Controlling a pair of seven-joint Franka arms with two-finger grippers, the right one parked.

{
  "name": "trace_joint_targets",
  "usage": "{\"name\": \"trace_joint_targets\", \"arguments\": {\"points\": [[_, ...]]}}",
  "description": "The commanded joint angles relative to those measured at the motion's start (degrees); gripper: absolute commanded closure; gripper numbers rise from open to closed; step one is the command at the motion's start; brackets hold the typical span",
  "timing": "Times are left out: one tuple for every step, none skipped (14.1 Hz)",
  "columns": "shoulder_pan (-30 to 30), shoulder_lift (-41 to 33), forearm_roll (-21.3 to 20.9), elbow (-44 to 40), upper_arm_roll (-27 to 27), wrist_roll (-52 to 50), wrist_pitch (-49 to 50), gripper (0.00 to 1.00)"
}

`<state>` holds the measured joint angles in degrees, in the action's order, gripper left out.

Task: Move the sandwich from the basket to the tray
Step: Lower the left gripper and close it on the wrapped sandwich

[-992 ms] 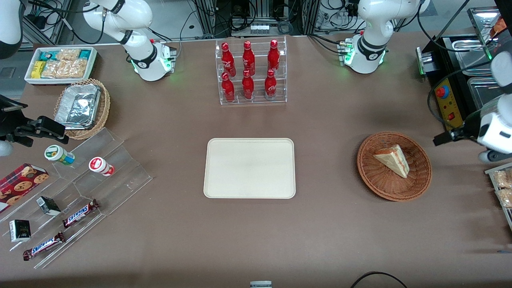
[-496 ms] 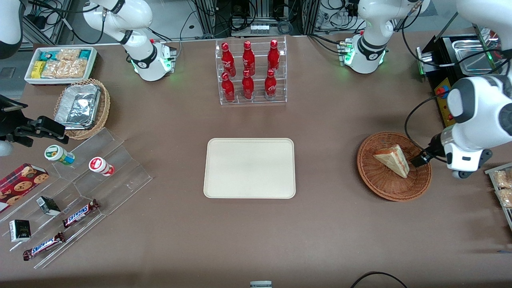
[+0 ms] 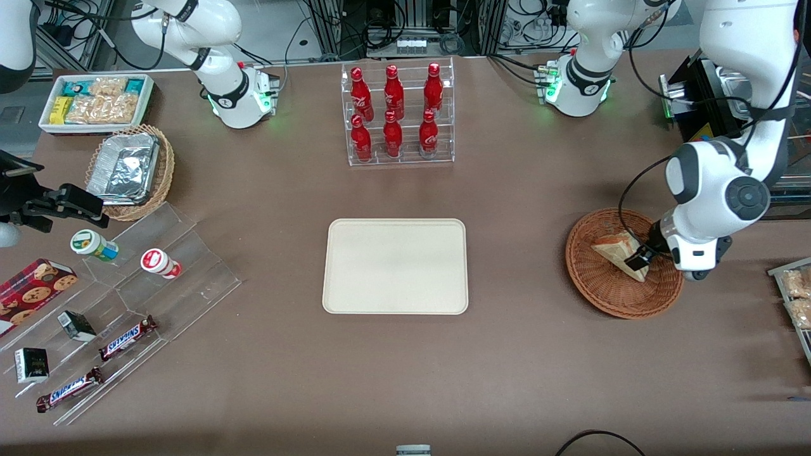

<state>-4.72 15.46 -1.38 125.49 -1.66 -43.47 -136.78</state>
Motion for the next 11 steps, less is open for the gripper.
{"name": "trace_joint_targets", "arguments": {"points": [[1.72, 1.76, 0.06, 0.98, -0.01, -2.41, -2.79, 0.02], [2.6, 2.47, 0.06, 0.98, -0.01, -2.5, -3.4, 0.09], [2.61, 2.73, 0.14, 0.98, -0.01, -2.5, -3.5, 0.17], [2.61, 3.0, 0.06, 0.98, -0.01, -2.5, -3.41, 0.29], [2.79, 3.09, 0.06, 0.98, -0.01, -2.5, -3.32, 0.36], [2.79, 3.17, 0.06, 0.98, -0.01, -2.5, -3.15, 0.43], [2.7, 3.0, 0.06, 0.98, -0.01, -2.32, -2.71, 0.53], [2.61, 2.56, 0.06, 0.81, -0.01, -1.63, -1.4, 0.64], [2.61, 1.86, 0.06, 0.37, -0.01, -1.44, 0.87, 0.7], [2.7, 0.64, -0.03, -0.15, -0.01, -1.27, 2.9, 0.73], [3.14, -0.68, -0.03, -0.42, -0.1, -1.27, 4.48, 0.75]]}}
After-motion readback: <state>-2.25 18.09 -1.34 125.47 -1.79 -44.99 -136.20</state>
